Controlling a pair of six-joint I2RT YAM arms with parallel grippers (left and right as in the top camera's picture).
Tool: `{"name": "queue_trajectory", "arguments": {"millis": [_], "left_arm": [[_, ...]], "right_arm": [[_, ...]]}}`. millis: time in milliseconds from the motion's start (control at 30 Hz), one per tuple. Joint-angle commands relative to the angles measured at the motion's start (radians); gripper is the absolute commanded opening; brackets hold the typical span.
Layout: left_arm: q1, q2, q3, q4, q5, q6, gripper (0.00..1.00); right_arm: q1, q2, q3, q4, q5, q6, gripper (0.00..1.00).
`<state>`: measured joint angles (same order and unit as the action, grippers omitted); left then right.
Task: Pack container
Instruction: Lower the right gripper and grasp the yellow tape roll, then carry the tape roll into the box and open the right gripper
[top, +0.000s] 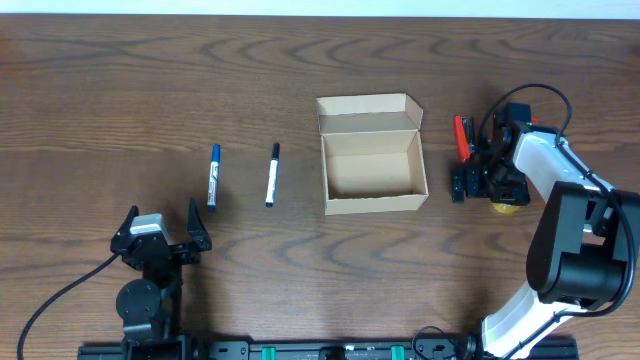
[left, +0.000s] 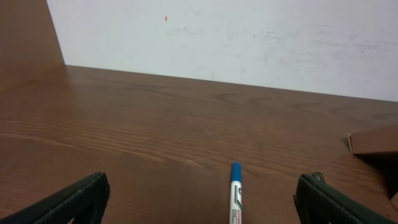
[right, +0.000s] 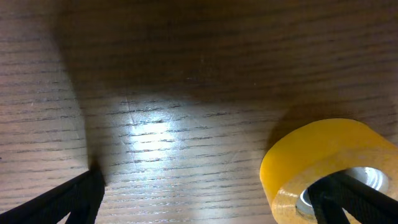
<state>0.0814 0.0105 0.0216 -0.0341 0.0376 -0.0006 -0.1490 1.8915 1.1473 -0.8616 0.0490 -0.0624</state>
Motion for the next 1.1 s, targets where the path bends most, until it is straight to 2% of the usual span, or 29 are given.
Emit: {"name": "queue_trajectory", "arguments": {"millis": [0,67,100,133,200,300,433,467,533,900,1067], "left_arm": [[-0.003,-0.007,-0.017,-0.043,-0.019,0.000,0.95],[-0.003,-0.007,-0.017,-0.043,-0.019,0.000,0.95],[-0.003,-0.007,-0.017,-0.043,-0.019,0.000,0.95],[-0.003,-0.007,-0.017,-0.043,-0.019,0.000,0.95],[-0.003,-0.007,-0.017,-0.043,-0.019,0.000,0.95],[-0.003,-0.007,-0.017,-0.043,-0.019,0.000,0.95],[-0.003,-0.007,-0.017,-0.043,-0.019,0.000,0.95],[-0.003,-0.007,-0.017,-0.043,-0.019,0.000,0.95],[-0.003,-0.007,-0.017,-0.043,-0.019,0.000,0.95],[-0.003,-0.007,-0.017,-0.043,-0.019,0.000,0.95],[-0.003,-0.007,-0.017,-0.043,-0.019,0.000,0.95]], "right_arm": [[-0.003,0.009,-0.010,0.006,0.003,-0.002,0.99],[-0.003,0.009,-0.010,0.006,0.003,-0.001,0.97],[-0.003,0.009,-0.010,0.006,0.003,0.002,0.90],[-0.003,0.009,-0.010,0.006,0.003,0.002,0.76],[-0.003,0.009,-0.010,0.006,0.003,0.006,0.54],[-0.003,0.009,-0.010,0.008,0.004,0.014,0.31],[-0.003,0.009,-0.010,0.009,0.007,0.017,0.23],[-0.003,0.009,-0.010,0.009,0.007,0.018,0.18],[-0.003,0.009,-0.010,0.010,0.013,0.029,0.03],[-0.003,0.009,-0.006,0.018,0.026,0.061,0.01],[0.000,0.008,0.068,-0.028,0.022,0.066,0.01]]}}
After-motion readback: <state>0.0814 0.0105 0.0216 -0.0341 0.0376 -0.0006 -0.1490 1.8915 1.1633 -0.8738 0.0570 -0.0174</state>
